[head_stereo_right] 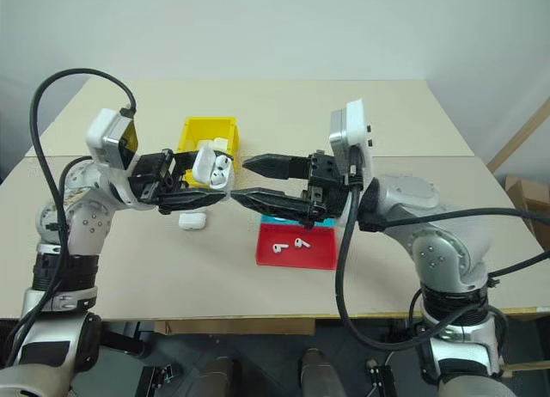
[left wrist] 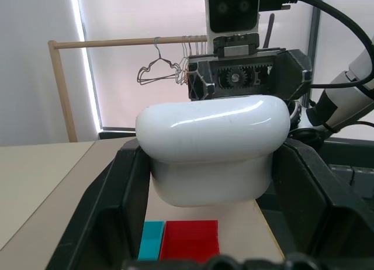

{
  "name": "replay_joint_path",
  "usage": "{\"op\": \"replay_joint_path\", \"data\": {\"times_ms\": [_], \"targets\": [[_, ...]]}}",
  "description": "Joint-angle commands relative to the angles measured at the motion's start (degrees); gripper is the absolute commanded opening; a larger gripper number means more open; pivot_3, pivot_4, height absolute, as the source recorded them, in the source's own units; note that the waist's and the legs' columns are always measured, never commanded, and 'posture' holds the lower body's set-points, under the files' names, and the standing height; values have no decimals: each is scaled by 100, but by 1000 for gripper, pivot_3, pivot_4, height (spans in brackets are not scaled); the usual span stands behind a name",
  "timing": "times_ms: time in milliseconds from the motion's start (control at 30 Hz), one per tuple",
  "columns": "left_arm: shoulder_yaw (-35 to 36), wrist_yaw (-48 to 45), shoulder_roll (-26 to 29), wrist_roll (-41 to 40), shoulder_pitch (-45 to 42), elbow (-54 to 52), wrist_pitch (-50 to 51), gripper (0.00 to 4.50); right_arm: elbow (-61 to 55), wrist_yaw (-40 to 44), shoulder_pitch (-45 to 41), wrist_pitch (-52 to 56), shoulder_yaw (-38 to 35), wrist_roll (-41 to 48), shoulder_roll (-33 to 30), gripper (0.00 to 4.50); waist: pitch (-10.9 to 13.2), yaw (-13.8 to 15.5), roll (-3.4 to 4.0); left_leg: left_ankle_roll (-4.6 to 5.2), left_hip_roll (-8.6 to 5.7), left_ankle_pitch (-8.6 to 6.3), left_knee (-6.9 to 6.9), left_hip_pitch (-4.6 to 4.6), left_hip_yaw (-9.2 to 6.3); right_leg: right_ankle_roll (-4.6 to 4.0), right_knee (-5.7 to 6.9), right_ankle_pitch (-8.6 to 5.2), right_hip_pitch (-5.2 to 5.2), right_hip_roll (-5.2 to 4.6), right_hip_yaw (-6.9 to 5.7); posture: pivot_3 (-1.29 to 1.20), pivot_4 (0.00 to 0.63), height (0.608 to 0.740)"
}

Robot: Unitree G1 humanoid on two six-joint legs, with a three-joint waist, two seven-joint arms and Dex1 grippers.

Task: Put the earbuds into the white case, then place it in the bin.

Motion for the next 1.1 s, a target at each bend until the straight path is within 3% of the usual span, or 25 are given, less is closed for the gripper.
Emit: {"op": "replay_joint_path", "data": {"times_ms": [33, 167, 200, 400, 667, 800, 1100], "targets": [[-106, -268, -23, -30, -236, 28, -28, 2803, 707, 949, -734, -542, 102, -446, -349, 1516, 1, -4, 1, 0, 0, 0, 0, -1, 1, 0, 0, 0, -2, 0, 1, 0, 150, 740], [-291, -536, -56, -16, -319, 60, -14, 2803, 2094, 2051, -1747, -1177, 568, -1190, -444, 92, 1, -15, 1, 0, 0, 0, -1, -1, 1, 0, -3, 0, -1, 0, -1, 0, 150, 740], [-320, -573, -72, -21, -328, 54, -6, 2803, 2445, 2282, -2005, -1344, 717, -1397, -400, 40, 1, -27, 2, 0, 0, 0, -1, -1, 2, 0, -3, 0, -2, 0, 0, 0, 150, 740], [-426, -684, -158, 12, -400, 59, -37, 2803, 4055, 3296, -3092, -2452, 1500, -2501, 237, 40, 2, -51, 4, 0, 1, 0, -2, -4, 2, 0, 1, 0, -7, 0, 0, 0, 150, 740], [-380, -647, -145, 8, -352, -18, 8, 2803, 4713, 3898, -3389, -3341, 1816, -3211, 823, 40, 7, 7, 9, 0, 0, 0, 1, -9, -1, 0, 3, 0, -8, -2, -4, 0, 150, 740], [-338, -614, -103, 21, -322, -28, 10, 2803, 4564, 4233, -3361, -3275, 1734, -2972, 737, 40, 7, 5, 9, 0, 0, 0, 1, -6, -1, -1, 5, 0, -7, -1, -5, 0, 150, 740], [-271, -529, -52, 9, -297, 13, 5, 2803, 3781, 4261, -3111, -3013, 2239, -1691, -246, 40, 8, 2, 11, 0, 0, 0, 2, -4, -2, -1, 4, 0, -5, -2, -4, 0, 150, 740]]}}
